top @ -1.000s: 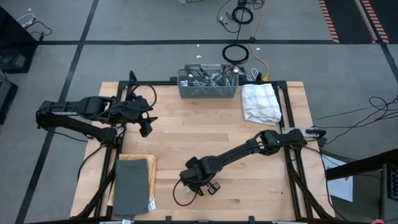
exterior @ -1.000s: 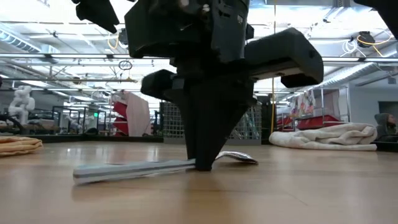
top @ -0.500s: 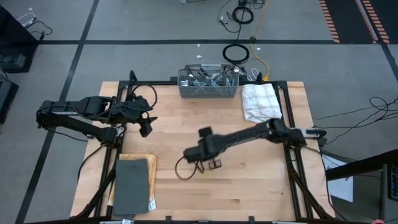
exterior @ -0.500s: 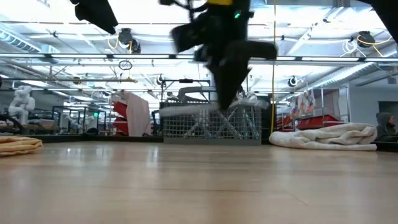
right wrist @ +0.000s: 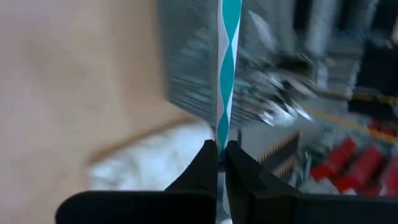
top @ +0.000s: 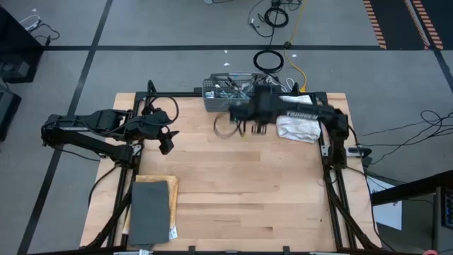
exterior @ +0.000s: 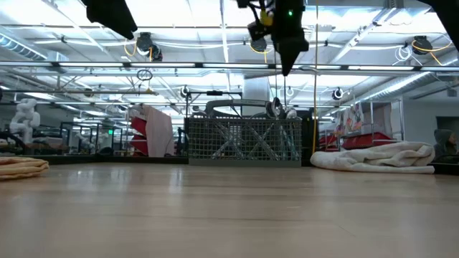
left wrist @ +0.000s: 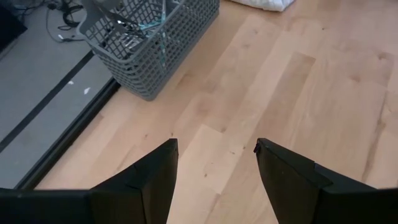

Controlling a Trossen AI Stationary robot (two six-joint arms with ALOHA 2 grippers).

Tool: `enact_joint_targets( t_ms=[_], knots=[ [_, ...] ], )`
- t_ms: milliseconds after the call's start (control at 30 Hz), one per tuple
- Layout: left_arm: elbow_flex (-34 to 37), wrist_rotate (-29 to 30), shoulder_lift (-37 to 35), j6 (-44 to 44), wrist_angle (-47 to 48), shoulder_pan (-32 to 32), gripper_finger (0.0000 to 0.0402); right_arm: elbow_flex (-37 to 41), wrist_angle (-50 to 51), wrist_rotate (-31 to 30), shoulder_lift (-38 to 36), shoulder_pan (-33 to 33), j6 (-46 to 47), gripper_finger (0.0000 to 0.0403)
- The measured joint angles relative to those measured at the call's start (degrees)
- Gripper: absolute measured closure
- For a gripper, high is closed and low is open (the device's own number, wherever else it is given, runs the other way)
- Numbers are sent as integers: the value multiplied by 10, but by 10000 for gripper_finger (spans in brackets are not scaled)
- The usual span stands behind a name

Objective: Sort silverware
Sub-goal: Put the blue spoon into the gray silverware rack

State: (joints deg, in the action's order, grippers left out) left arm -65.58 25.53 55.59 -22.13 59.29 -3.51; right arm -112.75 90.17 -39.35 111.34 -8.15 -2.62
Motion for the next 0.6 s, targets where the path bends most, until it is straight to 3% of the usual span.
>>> enact_joint_targets(
  t_ms=[200,267,600],
  knots=[
    [0,9,0,0,0,0,178,0,-1,-68,-2,-89,-63,403],
    [0,11,0,0,2,0,178,0,-1,-116,1,-107,-105,403],
    [0,18,0,0,3,0,178,0,-1,-291,5,-125,-367,403]
  ],
)
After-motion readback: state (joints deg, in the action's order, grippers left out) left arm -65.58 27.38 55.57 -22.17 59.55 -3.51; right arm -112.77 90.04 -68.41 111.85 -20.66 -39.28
